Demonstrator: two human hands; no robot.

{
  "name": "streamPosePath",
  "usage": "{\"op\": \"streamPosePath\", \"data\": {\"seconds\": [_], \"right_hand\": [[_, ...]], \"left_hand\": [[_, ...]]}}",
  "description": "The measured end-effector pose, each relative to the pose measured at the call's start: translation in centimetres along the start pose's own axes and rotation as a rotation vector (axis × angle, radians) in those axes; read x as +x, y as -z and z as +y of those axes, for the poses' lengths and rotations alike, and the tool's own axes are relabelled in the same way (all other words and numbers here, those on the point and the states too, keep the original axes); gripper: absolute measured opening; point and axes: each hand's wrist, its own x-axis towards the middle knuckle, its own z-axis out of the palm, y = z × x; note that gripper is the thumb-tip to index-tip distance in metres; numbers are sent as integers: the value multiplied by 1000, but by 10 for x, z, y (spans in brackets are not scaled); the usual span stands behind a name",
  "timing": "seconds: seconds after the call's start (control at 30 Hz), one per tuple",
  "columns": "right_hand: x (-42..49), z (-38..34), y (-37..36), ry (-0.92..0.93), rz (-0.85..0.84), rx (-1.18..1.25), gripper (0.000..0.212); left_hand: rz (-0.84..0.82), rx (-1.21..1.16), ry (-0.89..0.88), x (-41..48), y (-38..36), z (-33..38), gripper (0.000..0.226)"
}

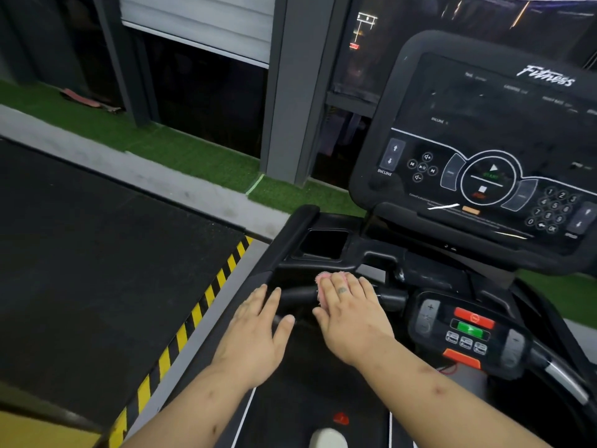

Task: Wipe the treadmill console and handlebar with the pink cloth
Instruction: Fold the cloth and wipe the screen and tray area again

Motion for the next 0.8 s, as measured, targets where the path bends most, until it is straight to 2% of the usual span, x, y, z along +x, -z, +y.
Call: {"op": "streamPosePath", "data": {"seconds": [0.17,0.27,0.6,0.67,0.73,0.8], "right_hand": [[-10,24,0,4,13,-16,71],[-15,32,-2,38,25,-29,65],[-18,64,13,181,57,-58,77],[-14,71,20,179,71,81,58],[-12,80,29,146,100,357,34],[-11,90,38,102,95,611,33]], "left_hand": [[20,16,-27,2,-5,22,69],[37,17,-34,5,-8,36,70],[124,38,-53,9,-15,84,63],[163,25,-76,13,-14,91,60],[205,12,-115,16,-9,101,56],[225,-26,-143,19,-2,112,54]]}}
